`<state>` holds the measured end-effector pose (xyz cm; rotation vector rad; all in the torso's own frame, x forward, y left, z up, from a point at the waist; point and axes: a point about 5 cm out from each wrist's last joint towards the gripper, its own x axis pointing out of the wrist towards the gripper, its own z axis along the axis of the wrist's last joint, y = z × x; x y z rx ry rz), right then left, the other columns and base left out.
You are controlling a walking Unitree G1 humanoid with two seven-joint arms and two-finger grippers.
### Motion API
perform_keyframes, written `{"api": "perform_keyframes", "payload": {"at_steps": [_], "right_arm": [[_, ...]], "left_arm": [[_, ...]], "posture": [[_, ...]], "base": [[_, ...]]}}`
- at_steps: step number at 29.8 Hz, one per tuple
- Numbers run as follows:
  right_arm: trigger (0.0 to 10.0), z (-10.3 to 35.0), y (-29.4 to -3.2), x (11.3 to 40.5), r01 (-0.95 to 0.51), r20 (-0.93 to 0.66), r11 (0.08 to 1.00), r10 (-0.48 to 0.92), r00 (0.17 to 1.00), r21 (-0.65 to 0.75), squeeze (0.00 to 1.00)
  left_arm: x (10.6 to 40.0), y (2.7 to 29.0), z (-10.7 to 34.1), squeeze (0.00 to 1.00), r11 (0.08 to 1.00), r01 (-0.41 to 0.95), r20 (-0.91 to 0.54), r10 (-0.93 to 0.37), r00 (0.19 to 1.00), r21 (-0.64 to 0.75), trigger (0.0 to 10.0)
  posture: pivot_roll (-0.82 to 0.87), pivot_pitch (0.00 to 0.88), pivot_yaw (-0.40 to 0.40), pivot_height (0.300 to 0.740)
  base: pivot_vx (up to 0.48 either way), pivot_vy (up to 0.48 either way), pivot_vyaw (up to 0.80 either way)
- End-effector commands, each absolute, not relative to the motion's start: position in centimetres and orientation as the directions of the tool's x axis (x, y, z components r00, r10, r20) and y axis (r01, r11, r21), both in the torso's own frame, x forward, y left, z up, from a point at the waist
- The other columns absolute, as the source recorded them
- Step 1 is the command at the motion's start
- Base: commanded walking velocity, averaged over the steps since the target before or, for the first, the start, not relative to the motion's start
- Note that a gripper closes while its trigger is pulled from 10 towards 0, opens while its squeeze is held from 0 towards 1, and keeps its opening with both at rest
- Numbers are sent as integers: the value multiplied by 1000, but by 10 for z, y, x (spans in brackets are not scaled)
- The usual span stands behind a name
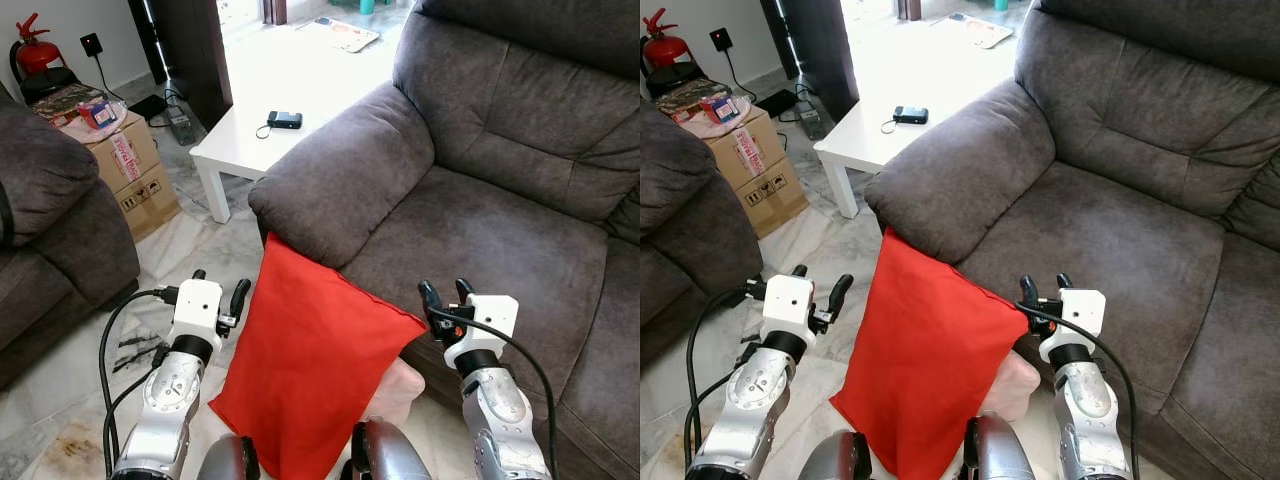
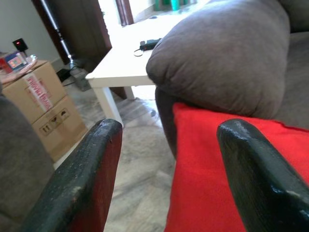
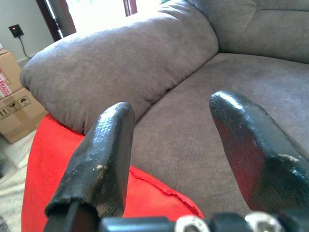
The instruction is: Move the pillow to the sofa from floor
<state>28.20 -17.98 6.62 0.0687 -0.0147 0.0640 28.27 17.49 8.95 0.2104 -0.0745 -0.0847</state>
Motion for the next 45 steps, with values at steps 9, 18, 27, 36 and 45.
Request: {"api": "perform_keyframes", "payload": {"at_steps": [9,18,27,36,45], "right_arm": [[10000,50,-184,274,-35,-37,995,39,999,94,0],[10000,52,-182,276,-48,-28,994,51,998,98,0],[10000,53,-183,277,-56,-22,995,58,998,81,0],[10000,53,-180,278,-78,-30,993,81,996,90,0],[10000,53,-181,278,-75,-29,994,78,997,74,0]], "left_arm": [[275,189,80,0,969,3,48,-15,999,246,10000],[276,187,81,0,970,4,53,-18,998,243,10000],[277,186,81,0,970,5,54,-19,998,241,10000],[277,185,81,0,971,7,54,-21,998,240,10000],[277,184,80,0,971,9,51,-21,998,237,10000]], "posture": [[-55,160,-15,648],[-59,159,-15,636],[-58,159,-19,614],[-60,160,-22,599],[-59,163,-26,595]], "base": [[0,0,0],[0,0,0],[0,0,0],[0,0,0],[0,0,0]]}}
